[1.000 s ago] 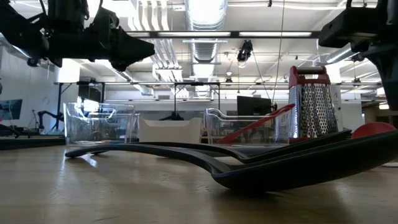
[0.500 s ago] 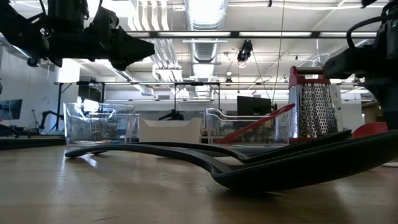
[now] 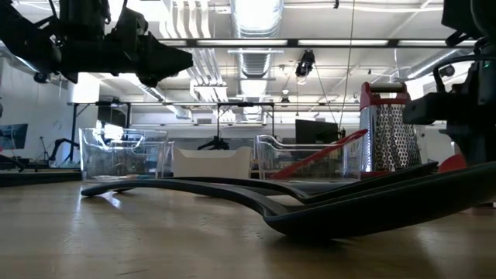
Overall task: Pick & Place Kitchen Items
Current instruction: Put the red serving spoon into the right transparent bin
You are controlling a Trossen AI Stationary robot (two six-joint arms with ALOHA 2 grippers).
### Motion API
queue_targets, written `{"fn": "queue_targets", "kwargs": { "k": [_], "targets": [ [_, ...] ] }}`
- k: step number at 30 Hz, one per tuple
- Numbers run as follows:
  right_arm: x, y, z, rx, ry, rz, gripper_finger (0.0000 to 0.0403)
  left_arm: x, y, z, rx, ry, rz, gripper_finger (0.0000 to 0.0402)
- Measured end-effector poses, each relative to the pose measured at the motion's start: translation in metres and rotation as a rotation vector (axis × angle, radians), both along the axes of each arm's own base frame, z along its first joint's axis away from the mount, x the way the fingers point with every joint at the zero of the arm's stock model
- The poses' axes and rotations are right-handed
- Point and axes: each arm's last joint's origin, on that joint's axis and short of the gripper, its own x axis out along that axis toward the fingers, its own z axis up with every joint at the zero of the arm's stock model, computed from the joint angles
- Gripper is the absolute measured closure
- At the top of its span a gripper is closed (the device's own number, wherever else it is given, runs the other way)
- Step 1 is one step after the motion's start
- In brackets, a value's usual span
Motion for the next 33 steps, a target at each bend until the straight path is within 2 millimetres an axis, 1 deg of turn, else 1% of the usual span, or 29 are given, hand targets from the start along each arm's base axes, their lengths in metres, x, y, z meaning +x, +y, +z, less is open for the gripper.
{"fn": "queue_targets", "kwargs": {
  "k": [5, 13, 15, 20, 24, 26, 30, 33],
  "targets": [
    [0.0, -0.003, -0.002, -0.001, 0.011, -0.011, 0.0251, 0.0, 0.0, 0.0, 0.0, 0.0, 0.0, 0.0245],
    [0.0, -0.003, -0.002, -0.004, 0.005, -0.04, 0.0319, 0.0, 0.0, 0.0, 0.002, 0.001, 0.004, 0.0245],
    [0.001, -0.003, -0.002, -0.007, -0.004, -0.046, 0.0328, 0.0, 0.0, 0.0, 0.002, 0.001, 0.004, 0.0245],
    [0.002, -0.003, 0.001, 0.001, -0.025, -0.045, 0.0333, 0.0, 0.0, 0.0, 0.002, 0.001, 0.004, 0.0245],
    [0.002, -0.002, 0.013, -0.009, 0.0, -0.005, 0.0339, 0.0, 0.0, 0.0, 0.002, 0.002, 0.004, 0.0245],
    [0.004, 0.0, 0.025, 0.0, 0.002, -0.001, 0.0342, 0.0, 0.0, 0.0, 0.002, 0.003, 0.004, 0.0245],
    [0.005, -0.001, 0.047, -0.036, 0.026, 0.015, 0.0352, 0.0, 0.0, -0.001, 0.003, 0.006, 0.005, 0.0245],
    [0.007, 0.0, 0.068, -0.056, 0.047, 0.041, 0.0358, 0.001, 0.0, -0.001, 0.002, 0.008, 0.005, 0.0245]
  ]
}}
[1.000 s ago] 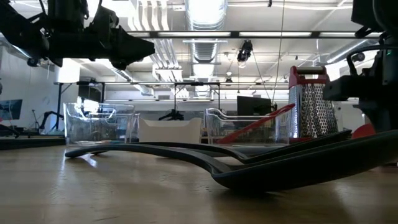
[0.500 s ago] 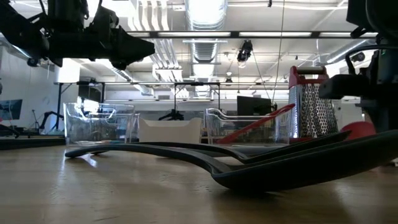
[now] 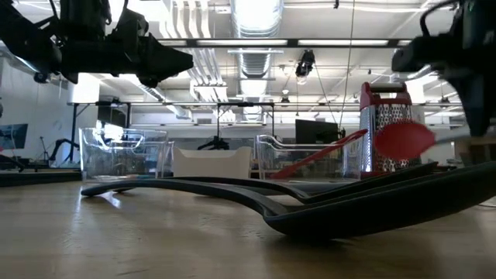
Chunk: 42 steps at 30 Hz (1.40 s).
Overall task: Pick & Place Kitchen Items
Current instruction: Put the red serving spoon into the right transparent bin
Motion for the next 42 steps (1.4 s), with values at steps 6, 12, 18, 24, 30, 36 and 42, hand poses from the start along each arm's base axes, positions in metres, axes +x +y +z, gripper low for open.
{"fn": "queue_targets", "kwargs": {
  "k": [6, 12, 18, 24, 30, 36, 42],
  "targets": [
    [0.0, -0.001, 0.043, -0.067, 0.06, 0.062, 0.0358, 0.0, 0.0, 0.0, 0.001, -0.001, 0.0, 0.0245],
    [-0.002, -0.008, 0.082, -0.137, 0.085, 0.137, 0.0359, 0.0, 0.0, 0.0, 0.001, -0.001, 0.0, 0.0245],
    [-0.002, -0.035, 0.108, -0.14, 0.018, 0.273, 0.0359, 0.0, 0.0, 0.0, 0.001, 0.0, 0.0, 0.0245],
    [-0.004, -0.078, 0.125, -0.163, 0.03, 0.383, 0.036, 0.0, 0.0, 0.0, 0.001, -0.001, 0.001, 0.0245],
    [-0.002, -0.124, 0.137, -0.169, 0.082, 0.476, 0.036, 0.0, 0.0, 0.0, 0.001, -0.001, 0.007, 0.0245],
    [0.004, -0.166, 0.148, -0.172, 0.137, 0.547, 0.036, 0.0, 0.0, 0.0, 0.001, -0.001, 0.008, 0.0245],
    [0.017, -0.203, 0.152, -0.158, 0.199, 0.618, 0.036, 0.0, 0.001, -0.001, 0.006, 0.013, 0.043, 0.0245]
  ]
}}
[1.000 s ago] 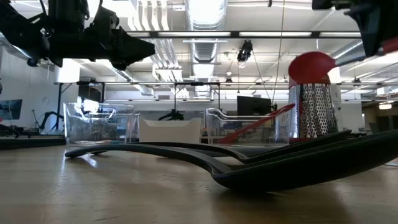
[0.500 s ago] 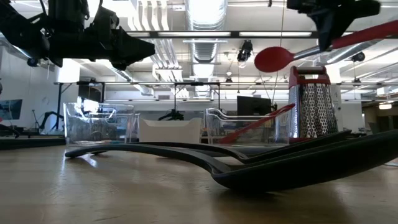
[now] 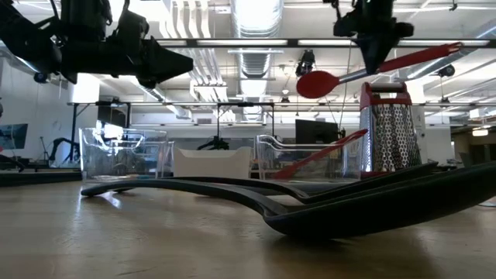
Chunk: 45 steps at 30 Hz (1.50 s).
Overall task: Pick & Place Kitchen Items
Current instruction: Put the red serving spoon into the right transparent bin
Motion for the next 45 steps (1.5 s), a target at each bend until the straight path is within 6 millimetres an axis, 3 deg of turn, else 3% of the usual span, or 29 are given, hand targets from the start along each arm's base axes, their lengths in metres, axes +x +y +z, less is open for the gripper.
{"fn": "queue_targets", "kwargs": {
  "k": [13, 20, 38, 45],
  "targets": [
    [0.048, -0.069, -0.022, 0.105, 0.144, 0.135, 0.036, 0.0, 0.001, -0.001, 0.001, 0.01, 0.018, 0.0245],
    [0.067, -0.096, -0.042, 0.167, 0.188, 0.173, 0.036, 0.0, 0.0, -0.001, 0.001, 0.011, 0.016, 0.0245],
    [0.101, -0.133, -0.108, 0.333, 0.304, 0.252, 0.036, 0.0, 0.0, -0.002, 0.0, 0.012, 0.015, 0.0245],
    [0.104, -0.145, -0.125, 0.373, 0.333, 0.277, 0.0359, 0.0, 0.0, -0.002, 0.0, 0.013, 0.015, 0.0245]
  ]
}}
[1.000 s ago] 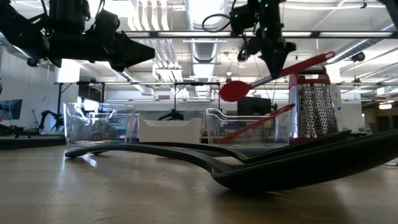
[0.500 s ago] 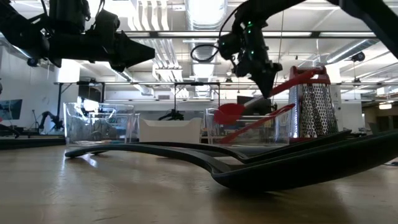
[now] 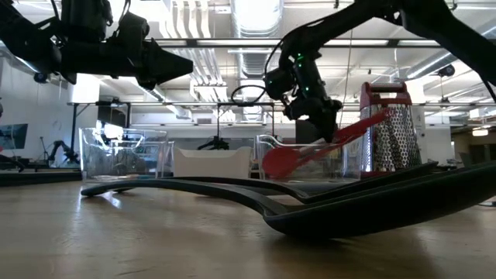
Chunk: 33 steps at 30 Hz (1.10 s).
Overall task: Pick & Place Kitchen Items
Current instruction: Put the red serving spoon into the right transparent bin, then put the green knife into the white bin
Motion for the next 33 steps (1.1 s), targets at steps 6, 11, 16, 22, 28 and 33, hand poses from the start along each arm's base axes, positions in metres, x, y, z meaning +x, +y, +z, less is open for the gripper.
{"fn": "queue_targets", "kwargs": {
  "k": [6, 11, 16, 22, 28, 33],
  "targets": [
    [-0.004, -0.003, -0.004, 0.008, 0.019, -0.009, 0.0334, 0.0, 0.0, 0.0, 0.0, 0.0, 0.0, 0.0245],
    [-0.005, -0.001, 0.0, 0.003, 0.01, -0.005, 0.0307, 0.0, 0.0, 0.0, 0.0, 0.0, 0.0, 0.0245],
    [-0.006, 0.0, 0.016, -0.052, -0.017, 0.001, 0.0289, 0.0, 0.0, 0.0, 0.0, 0.0, 0.0, 0.0245],
    [-0.007, 0.01, 0.047, -0.098, -0.108, -0.009, 0.0278, 0.0, 0.0, 0.0, 0.0, 0.0, 0.0, 0.0245],
    [-0.014, 0.045, 0.09, -0.065, -0.283, -0.003, 0.0277, 0.0, 0.0, 0.0, 0.0, 0.0, 0.0, 0.0245],
    [-0.025, 0.082, 0.132, 0.059, -0.508, 0.015, 0.0289, 0.0, 0.0, 0.0, 0.0, 0.0, 0.0, 0.0245]
  ]
}}
